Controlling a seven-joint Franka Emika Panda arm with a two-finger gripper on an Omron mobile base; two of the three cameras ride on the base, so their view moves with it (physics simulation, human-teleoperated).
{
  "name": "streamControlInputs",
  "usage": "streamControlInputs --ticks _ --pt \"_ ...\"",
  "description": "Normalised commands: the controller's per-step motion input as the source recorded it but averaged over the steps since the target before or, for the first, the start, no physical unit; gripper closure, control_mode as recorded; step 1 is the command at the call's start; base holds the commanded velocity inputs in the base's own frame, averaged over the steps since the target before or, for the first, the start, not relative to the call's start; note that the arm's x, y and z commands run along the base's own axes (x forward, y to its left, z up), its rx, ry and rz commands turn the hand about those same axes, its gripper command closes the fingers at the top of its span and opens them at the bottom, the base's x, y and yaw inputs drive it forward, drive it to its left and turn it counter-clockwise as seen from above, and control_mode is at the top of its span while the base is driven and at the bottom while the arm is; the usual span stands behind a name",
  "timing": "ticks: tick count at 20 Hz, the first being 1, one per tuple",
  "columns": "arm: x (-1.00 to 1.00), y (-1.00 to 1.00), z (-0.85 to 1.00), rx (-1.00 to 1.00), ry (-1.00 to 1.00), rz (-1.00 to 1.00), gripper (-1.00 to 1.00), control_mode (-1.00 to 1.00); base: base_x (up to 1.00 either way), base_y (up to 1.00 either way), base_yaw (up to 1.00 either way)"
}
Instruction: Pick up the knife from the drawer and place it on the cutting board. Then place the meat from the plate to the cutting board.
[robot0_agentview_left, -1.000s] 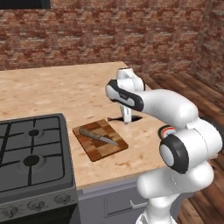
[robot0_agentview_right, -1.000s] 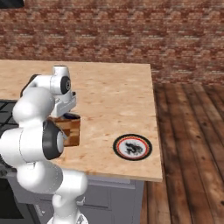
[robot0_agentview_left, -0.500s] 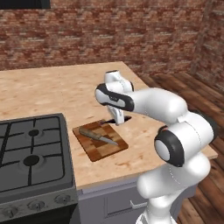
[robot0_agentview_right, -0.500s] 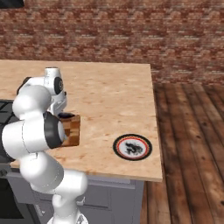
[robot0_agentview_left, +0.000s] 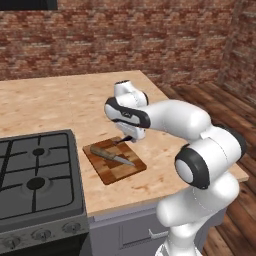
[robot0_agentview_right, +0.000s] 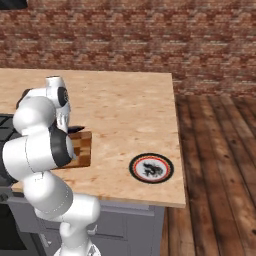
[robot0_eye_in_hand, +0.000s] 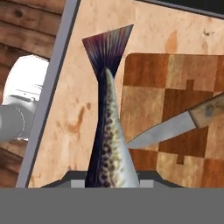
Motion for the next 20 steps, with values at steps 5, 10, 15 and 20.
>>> streamControlInputs --ticks 5,10,15,20 --pt "0.00 0.00 -0.02 0.00 0.00 0.28 1.00 -1.00 0.00 0.00 0.00" --pt "0.00 0.00 -0.09 0.00 0.00 0.26 1.00 -1.00 0.00 0.00 0.00" --pt "0.00 0.00 -0.15 0.02 -0.02 0.20 1.00 -1.00 0.00 0.00 0.00" --pt "0.01 0.00 -0.17 0.06 -0.06 0.12 1.00 -1.00 0.00 0.00 0.00"
